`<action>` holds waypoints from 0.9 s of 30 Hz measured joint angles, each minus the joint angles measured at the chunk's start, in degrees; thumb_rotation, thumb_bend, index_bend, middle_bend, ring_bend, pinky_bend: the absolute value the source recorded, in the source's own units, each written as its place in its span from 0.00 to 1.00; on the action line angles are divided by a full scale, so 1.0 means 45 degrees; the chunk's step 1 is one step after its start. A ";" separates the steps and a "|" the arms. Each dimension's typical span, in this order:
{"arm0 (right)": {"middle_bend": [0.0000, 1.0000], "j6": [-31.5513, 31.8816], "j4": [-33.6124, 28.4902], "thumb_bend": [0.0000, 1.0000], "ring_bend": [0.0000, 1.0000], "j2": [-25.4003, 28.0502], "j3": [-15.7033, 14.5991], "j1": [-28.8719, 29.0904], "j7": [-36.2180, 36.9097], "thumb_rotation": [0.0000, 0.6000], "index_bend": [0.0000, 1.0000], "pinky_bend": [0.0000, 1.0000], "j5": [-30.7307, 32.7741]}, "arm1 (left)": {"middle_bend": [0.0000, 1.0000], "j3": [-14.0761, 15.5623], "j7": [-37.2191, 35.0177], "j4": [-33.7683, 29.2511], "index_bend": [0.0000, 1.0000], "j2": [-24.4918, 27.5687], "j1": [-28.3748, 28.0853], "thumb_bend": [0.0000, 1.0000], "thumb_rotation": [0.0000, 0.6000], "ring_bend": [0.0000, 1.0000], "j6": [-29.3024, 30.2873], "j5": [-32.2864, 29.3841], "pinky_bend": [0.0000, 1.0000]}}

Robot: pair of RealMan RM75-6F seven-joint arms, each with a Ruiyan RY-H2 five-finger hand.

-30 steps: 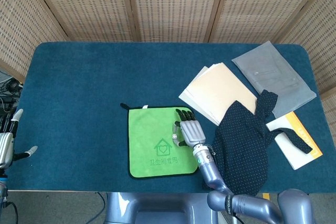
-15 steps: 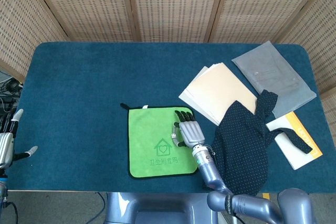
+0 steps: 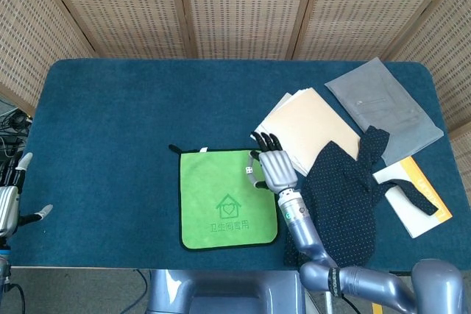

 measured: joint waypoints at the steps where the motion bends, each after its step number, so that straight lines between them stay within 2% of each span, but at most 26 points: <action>1: 0.10 0.0079 -0.0193 0.51 0.00 0.0210 0.0137 0.0027 -0.0109 1.00 0.52 0.00 0.0016 | 0.00 0.0004 0.0014 -0.0005 0.00 -0.0001 -0.0001 0.00 1.00 0.00 0.0000 0.0003 0.00; 7: 0.02 0.0345 -0.0912 0.40 0.00 0.1039 0.0421 -0.0002 -0.0245 1.00 0.39 0.00 0.0111 | 0.00 0.0028 0.0141 -0.0035 0.00 -0.0023 -0.0027 0.00 1.00 0.00 -0.0028 0.0023 0.00; 10: 0.00 0.0450 -0.1079 0.38 0.00 0.1267 0.0276 -0.0134 -0.0207 1.00 0.35 0.00 0.0092 | 0.00 0.0035 0.0201 -0.0040 0.00 -0.0036 -0.0033 0.00 1.00 0.00 -0.0032 0.0024 0.00; 15: 0.00 0.0629 -0.1333 0.38 0.00 0.1596 -0.0129 -0.0442 -0.0251 1.00 0.33 0.00 0.0078 | 0.00 0.0052 0.0271 -0.0058 0.00 -0.0058 -0.0036 0.00 1.00 0.00 -0.0012 0.0049 0.00; 20: 0.00 0.1302 -0.1646 0.38 0.00 0.2186 -0.1029 -0.1259 -0.0014 1.00 0.31 0.00 -0.0455 | 0.00 0.0082 0.0242 -0.0064 0.00 -0.0047 -0.0015 0.00 1.00 0.00 0.0009 0.0080 0.00; 27: 0.00 0.2490 -0.1655 0.37 0.00 0.3345 -0.2314 -0.2714 0.0978 1.00 0.23 0.00 -0.1550 | 0.00 0.0111 0.0214 -0.0159 0.00 0.0015 0.0053 0.00 1.00 0.00 0.0193 0.0209 0.00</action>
